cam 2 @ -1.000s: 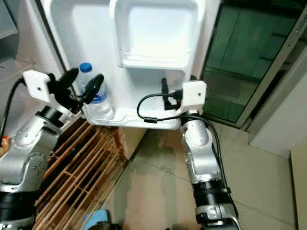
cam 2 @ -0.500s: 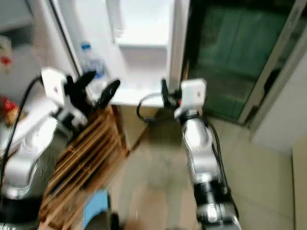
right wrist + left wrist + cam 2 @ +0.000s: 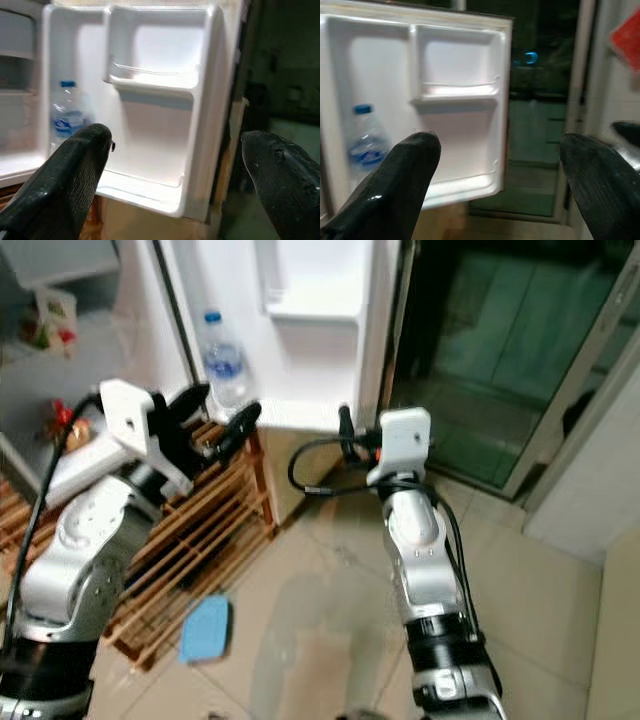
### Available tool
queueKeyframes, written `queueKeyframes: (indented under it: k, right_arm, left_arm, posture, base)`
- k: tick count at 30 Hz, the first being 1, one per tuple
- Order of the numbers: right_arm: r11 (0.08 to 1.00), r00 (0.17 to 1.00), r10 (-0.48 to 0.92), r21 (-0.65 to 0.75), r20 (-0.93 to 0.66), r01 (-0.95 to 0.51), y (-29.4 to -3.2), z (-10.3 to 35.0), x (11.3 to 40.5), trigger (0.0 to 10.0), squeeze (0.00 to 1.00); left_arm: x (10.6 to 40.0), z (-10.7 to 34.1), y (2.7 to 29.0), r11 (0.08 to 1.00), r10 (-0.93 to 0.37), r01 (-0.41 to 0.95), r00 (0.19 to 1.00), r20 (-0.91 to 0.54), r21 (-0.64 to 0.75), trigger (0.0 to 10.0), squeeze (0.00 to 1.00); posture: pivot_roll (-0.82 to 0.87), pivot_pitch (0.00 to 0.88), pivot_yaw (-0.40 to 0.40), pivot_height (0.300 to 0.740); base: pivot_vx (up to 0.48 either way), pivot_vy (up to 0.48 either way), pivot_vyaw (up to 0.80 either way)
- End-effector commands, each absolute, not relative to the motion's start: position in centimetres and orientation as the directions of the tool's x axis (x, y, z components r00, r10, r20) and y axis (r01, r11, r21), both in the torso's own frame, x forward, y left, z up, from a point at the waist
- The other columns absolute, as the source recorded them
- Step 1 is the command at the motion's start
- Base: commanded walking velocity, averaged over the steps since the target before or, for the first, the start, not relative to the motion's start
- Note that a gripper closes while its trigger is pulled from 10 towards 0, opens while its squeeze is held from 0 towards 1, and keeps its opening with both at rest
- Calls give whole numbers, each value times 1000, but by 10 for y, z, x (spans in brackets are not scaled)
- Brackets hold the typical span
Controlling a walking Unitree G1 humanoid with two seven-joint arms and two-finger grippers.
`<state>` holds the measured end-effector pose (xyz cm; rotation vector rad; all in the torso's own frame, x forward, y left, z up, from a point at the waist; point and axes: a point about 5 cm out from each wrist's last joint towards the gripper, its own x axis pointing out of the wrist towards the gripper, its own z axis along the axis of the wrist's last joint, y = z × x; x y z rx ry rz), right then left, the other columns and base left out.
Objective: Restocking fridge
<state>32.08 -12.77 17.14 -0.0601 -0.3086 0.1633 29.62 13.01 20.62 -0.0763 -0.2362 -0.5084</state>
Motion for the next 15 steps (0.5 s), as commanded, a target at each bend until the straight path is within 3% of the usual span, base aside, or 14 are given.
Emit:
queueKeyframes:
  k: [1, 9, 10, 11, 12, 13, 14, 15]
  right_arm:
    - [985, 944, 164, -99, 285, -142, -133, 169, 317, 10000, 0]
    - [975, 924, 216, -127, 316, -185, -125, 174, 313, 10000, 0]
    - [972, 919, 226, -134, 324, -192, -125, 175, 312, 4118, 0]
    - [972, 916, 226, -134, 331, -191, -128, 177, 309, 0, 0]
    - [972, 916, 226, -134, 331, -191, -128, 177, 309, 0, 0]
    - [970, 909, 230, -162, 347, -183, -130, 179, 307, 1804, 0]
    - [976, 904, 191, -173, 382, -133, -140, 183, 303, 9333, 0]
    - [981, 907, 150, -172, 392, -88, -150, 184, 300, 5569, 0]
  left_arm:
    - [300, 204, 127, 877, -465, 480, 856, 227, -14, 10000, 0]
    - [313, 201, 130, 912, -394, 410, 895, 209, -34, 10000, 0]
    - [314, 201, 130, 916, -383, 399, 900, 210, -39, 10000, 0]
    - [316, 201, 132, 924, -362, 380, 909, 209, -53, 10000, 0]
    - [316, 201, 132, 924, -362, 380, 909, 209, -53, 10000, 0]
    - [316, 201, 132, 923, -361, 380, 908, 210, -56, 10000, 0]
    - [317, 201, 132, 922, -363, 382, 907, 212, -56, 10000, 0]
    - [316, 201, 132, 921, -365, 384, 906, 214, -58, 10000, 0]
  posture:
    - [-203, 0, 60, 732]
    - [-223, 0, 65, 732]
    - [-223, 0, 65, 732]
    - [-230, 0, 67, 732]
    - [-230, 0, 67, 732]
    - [-230, 0, 67, 732]
    - [-230, 0, 67, 732]
    - [-230, 0, 67, 732]
  base:
    - [0, -465, 781]
    - [0, -442, 757]
    - [0, -424, 544]
    - [0, 0, 0]
    - [0, 0, 0]
    - [0, 0, 0]
    - [0, 0, 0]
    - [0, 0, 0]
